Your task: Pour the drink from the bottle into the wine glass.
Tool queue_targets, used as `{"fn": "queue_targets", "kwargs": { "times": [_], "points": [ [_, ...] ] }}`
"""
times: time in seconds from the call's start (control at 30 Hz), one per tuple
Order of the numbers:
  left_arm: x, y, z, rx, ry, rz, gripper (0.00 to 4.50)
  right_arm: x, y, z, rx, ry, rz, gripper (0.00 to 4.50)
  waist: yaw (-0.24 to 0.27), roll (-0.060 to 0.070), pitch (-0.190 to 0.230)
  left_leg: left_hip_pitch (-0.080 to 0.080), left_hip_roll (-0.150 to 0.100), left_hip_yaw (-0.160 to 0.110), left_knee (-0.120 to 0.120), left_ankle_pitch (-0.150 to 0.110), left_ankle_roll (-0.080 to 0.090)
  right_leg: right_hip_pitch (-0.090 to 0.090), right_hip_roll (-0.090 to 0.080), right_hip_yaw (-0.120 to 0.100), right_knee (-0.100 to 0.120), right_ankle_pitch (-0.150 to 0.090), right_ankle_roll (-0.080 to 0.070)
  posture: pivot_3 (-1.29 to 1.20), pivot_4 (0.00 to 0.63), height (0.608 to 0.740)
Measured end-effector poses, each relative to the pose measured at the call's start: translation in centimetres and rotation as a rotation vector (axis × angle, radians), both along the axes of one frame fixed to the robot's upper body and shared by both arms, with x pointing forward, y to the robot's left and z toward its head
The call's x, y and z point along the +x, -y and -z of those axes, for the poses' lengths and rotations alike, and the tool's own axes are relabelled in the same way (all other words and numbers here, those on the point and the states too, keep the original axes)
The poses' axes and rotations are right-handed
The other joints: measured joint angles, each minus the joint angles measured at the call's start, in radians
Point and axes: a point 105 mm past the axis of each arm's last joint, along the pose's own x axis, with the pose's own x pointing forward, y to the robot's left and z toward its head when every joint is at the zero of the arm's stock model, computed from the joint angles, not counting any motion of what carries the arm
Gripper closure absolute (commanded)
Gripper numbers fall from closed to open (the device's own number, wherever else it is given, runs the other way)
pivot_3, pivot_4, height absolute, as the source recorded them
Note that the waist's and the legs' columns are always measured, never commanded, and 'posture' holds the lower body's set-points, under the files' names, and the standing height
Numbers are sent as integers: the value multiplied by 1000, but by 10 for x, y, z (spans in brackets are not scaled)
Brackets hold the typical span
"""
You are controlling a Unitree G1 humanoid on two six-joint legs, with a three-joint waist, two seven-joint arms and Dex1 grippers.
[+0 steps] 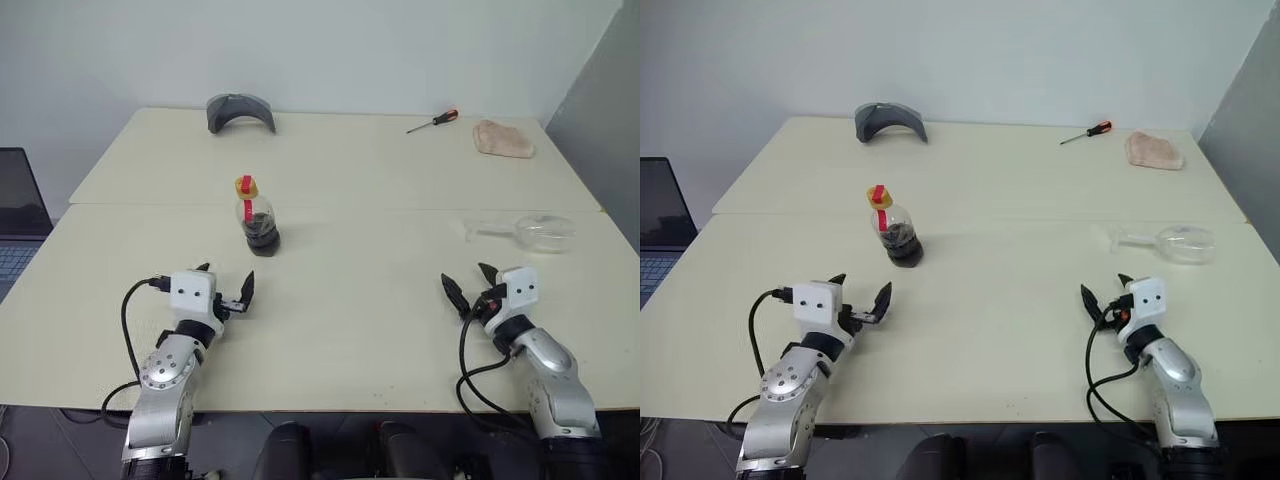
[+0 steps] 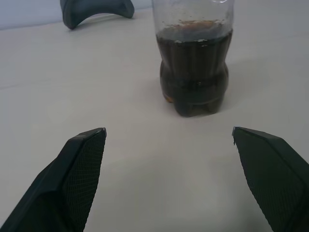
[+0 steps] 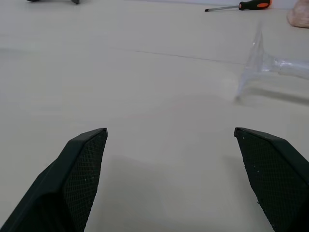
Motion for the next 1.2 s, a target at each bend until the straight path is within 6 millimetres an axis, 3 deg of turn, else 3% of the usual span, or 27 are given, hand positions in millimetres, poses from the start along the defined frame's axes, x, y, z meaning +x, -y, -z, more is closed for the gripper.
{"fn": "queue_targets", "kwargs": {
  "times": [0.4,0.6,0.8,0.97,1.2],
  "points": [
    [-1,12,6,1,-52,81,25,-5,-4,-5,-19,11,-44,0,0,0,0,0,0,0,0,0,0,0,0,0,0,0,0,0,150,740],
    [2,21,-20,-5,58,178,25,-35,-53,-34,-131,20,-486,0,0,1,1,0,0,-2,0,0,0,1,0,-1,-1,0,0,0,150,740],
    [10,24,-36,3,105,196,25,-52,-78,-60,-157,15,-723,0,1,0,1,0,0,-3,1,0,0,4,0,-2,-5,0,0,0,150,740],
    [13,24,-35,-14,80,189,25,-61,-88,-70,-127,-6,-825,0,3,-1,2,0,0,-4,1,0,0,5,0,-3,-7,0,1,0,150,740],
    [13,21,-32,-16,70,171,25,-54,-91,-80,-79,31,-812,0,6,-1,2,0,0,-4,1,0,0,5,0,-3,-7,0,1,0,150,740]
  ]
}}
